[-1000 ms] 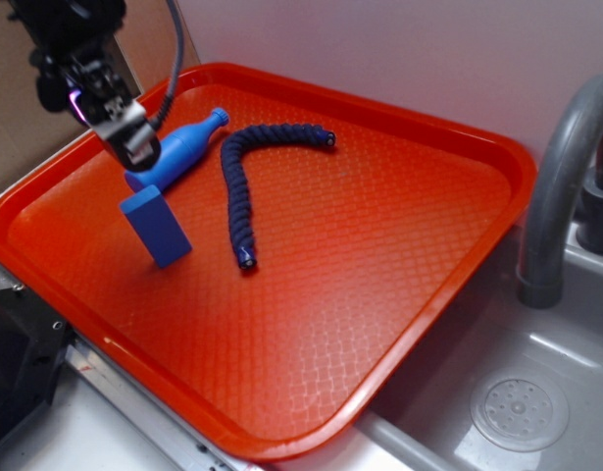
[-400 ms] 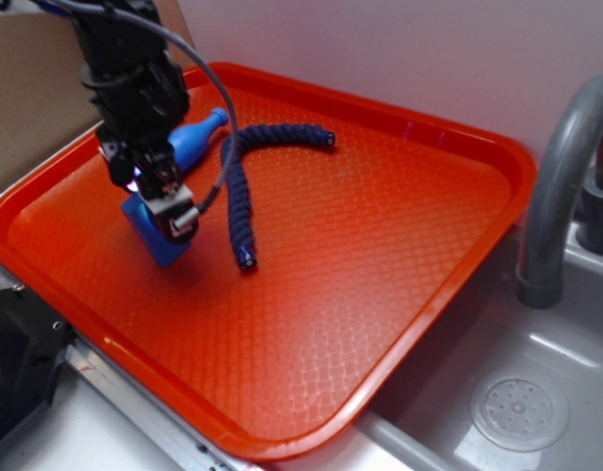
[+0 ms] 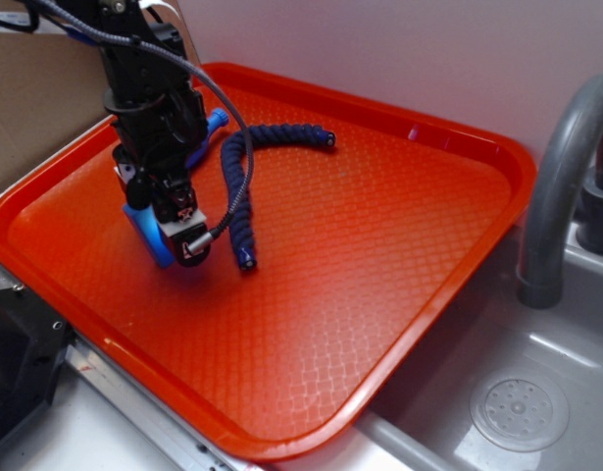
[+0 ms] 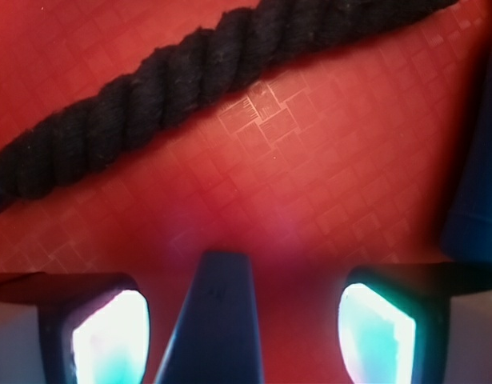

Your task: Grab the blue block.

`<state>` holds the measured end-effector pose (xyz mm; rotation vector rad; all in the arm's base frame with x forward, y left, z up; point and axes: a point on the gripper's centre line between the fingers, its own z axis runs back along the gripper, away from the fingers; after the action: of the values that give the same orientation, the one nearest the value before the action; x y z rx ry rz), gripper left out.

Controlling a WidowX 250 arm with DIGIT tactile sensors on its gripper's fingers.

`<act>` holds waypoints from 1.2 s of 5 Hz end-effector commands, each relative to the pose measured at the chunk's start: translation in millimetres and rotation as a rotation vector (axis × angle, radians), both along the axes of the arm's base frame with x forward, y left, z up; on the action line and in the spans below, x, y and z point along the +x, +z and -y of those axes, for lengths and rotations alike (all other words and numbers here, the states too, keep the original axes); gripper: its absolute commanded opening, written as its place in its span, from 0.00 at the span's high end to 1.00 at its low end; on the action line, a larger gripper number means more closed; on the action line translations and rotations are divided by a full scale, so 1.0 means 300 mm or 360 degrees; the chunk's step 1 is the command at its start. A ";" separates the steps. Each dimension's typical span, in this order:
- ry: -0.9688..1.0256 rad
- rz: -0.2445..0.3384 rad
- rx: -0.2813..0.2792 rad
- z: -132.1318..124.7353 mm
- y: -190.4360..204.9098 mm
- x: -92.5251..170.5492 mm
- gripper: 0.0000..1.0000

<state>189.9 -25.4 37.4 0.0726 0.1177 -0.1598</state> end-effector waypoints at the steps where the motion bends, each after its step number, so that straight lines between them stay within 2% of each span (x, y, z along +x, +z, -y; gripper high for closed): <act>1: -0.0006 0.0047 0.0040 0.009 0.025 -0.016 1.00; 3: 0.0073 0.0109 0.0060 -0.013 0.094 -0.005 1.00; 4: 0.0153 0.0198 0.0062 -0.040 0.218 0.025 1.00; 5: 0.0191 0.0306 0.0011 -0.047 0.345 0.044 1.00; 6: 0.0191 0.0368 0.0023 -0.033 0.426 0.042 1.00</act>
<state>201.4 -14.8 156.0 0.0992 -0.0557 -0.0272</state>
